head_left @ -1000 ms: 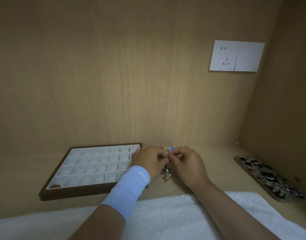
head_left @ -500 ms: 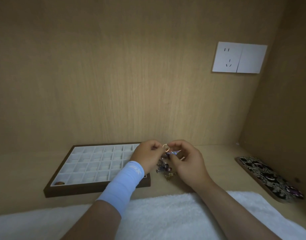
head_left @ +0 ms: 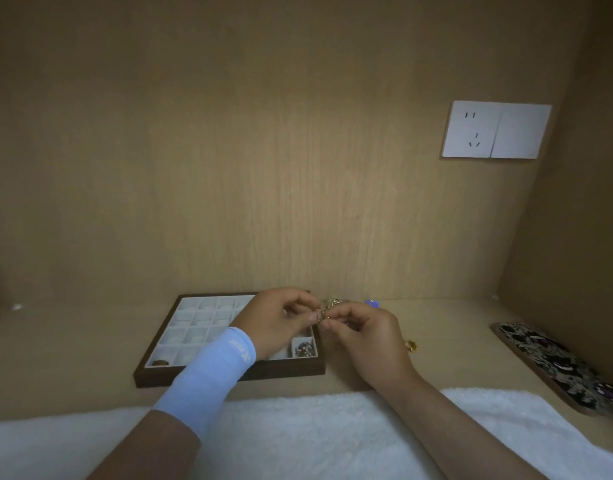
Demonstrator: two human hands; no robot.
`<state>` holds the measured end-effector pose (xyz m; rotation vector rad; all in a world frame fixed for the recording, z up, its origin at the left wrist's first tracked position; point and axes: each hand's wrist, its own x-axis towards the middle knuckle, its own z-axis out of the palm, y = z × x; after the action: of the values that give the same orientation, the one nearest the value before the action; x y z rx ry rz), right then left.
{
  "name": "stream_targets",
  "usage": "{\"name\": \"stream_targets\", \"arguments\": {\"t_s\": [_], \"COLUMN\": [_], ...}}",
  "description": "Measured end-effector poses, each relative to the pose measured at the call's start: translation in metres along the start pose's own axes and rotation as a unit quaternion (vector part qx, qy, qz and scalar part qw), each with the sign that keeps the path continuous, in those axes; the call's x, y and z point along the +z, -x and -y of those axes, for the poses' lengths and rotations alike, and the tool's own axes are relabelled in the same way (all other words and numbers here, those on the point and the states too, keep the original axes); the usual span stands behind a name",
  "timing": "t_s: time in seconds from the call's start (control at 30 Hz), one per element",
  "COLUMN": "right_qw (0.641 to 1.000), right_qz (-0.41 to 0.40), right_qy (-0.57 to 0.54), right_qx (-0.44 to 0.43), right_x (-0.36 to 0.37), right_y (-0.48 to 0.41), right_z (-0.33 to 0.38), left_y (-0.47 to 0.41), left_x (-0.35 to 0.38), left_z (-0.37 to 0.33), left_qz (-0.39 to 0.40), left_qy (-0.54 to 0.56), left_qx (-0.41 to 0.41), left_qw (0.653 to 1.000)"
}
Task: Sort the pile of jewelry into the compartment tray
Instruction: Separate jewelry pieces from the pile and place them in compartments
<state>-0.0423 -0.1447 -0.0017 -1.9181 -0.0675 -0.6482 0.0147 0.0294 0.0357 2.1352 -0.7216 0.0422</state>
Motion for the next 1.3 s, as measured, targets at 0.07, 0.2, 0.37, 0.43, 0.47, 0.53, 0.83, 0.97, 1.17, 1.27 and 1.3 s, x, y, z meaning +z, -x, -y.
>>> {"name": "stream_targets", "arguments": {"t_s": [0.07, 0.2, 0.37, 0.43, 0.47, 0.53, 0.83, 0.97, 1.17, 1.27, 1.3], "right_qw": [0.998, 0.982, 0.963, 0.958, 0.957, 0.954, 0.942, 0.942, 0.942, 0.942, 0.941], "right_qz": [0.02, 0.062, 0.102, 0.115, 0.12, 0.13, 0.122, 0.109, 0.134, 0.131, 0.126], "right_qy": [0.06, 0.174, 0.246, 0.259, 0.261, 0.268, 0.3, 0.302, 0.294, 0.295, 0.297], "right_qx": [-0.017, -0.029, -0.04, -0.038, -0.038, -0.04, -0.092, -0.101, -0.094, -0.094, -0.099], "right_x": [0.009, 0.022, 0.023, 0.023, 0.022, 0.021, 0.019, 0.019, 0.018, 0.016, 0.016], "right_y": [0.001, -0.009, -0.02, -0.02, -0.02, -0.02, -0.019, -0.016, -0.013, -0.012, -0.012], "right_z": [0.004, 0.012, 0.012, 0.006, 0.003, 0.001, -0.004, -0.005, -0.004, -0.005, -0.005], "left_y": [0.005, 0.006, 0.006, 0.004, 0.003, 0.0, 0.0, 0.001, -0.001, 0.0, 0.0], "left_x": [-0.004, -0.016, -0.013, -0.011, -0.01, -0.008, -0.005, -0.005, -0.004, -0.004, -0.003], "left_z": [0.011, 0.03, 0.037, 0.04, 0.04, 0.04, 0.037, 0.036, 0.041, 0.044, 0.044], "left_qz": [-0.023, -0.034, -0.032, -0.026, -0.023, -0.015, -0.018, -0.034, -0.016, -0.007, -0.005], "left_qy": [-0.002, -0.078, -0.113, -0.139, -0.15, -0.165, -0.196, -0.208, -0.21, -0.195, -0.187], "left_qx": [0.005, 0.003, 0.014, 0.027, 0.033, 0.04, 0.055, 0.052, 0.05, 0.062, 0.063], "left_qw": [1.0, 0.996, 0.993, 0.99, 0.988, 0.985, 0.979, 0.976, 0.976, 0.979, 0.98]}}
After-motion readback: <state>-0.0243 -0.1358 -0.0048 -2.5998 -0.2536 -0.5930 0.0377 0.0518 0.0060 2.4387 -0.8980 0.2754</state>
